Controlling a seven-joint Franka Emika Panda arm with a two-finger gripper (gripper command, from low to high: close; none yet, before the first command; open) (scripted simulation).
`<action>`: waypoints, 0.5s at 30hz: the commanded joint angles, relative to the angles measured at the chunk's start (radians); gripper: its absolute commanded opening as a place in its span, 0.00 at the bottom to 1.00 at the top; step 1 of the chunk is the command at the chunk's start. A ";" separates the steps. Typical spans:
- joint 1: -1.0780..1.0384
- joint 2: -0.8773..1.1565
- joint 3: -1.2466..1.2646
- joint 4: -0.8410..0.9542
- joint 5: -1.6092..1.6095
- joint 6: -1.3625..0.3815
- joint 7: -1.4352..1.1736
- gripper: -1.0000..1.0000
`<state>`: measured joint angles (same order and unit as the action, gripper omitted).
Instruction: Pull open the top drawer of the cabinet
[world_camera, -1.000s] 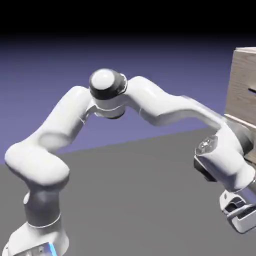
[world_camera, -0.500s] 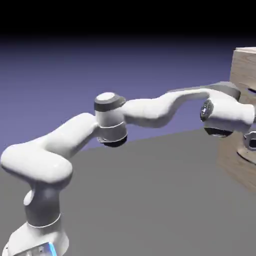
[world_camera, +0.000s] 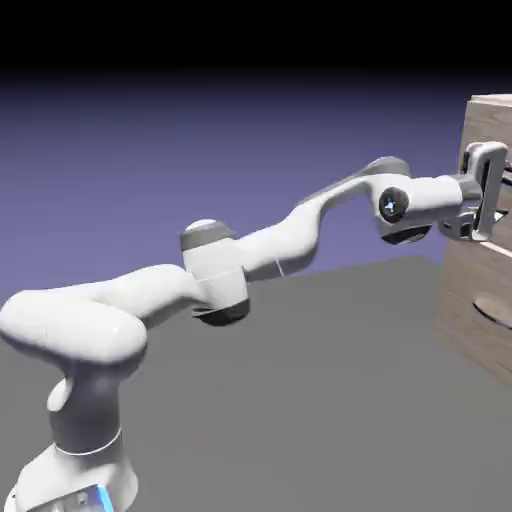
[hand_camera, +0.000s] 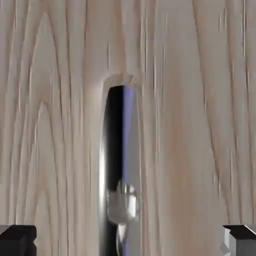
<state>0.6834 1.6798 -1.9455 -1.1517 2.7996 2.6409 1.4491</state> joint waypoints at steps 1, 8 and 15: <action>-0.018 -0.011 0.005 0.036 -0.007 0.017 0.002 0.50; -0.090 -0.054 0.024 0.184 -0.036 0.084 0.008 0.00; 0.050 -0.018 0.029 -0.069 0.009 -0.022 -0.054 0.00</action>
<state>0.7338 1.6616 -1.9166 -1.2211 2.8097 2.6194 1.3944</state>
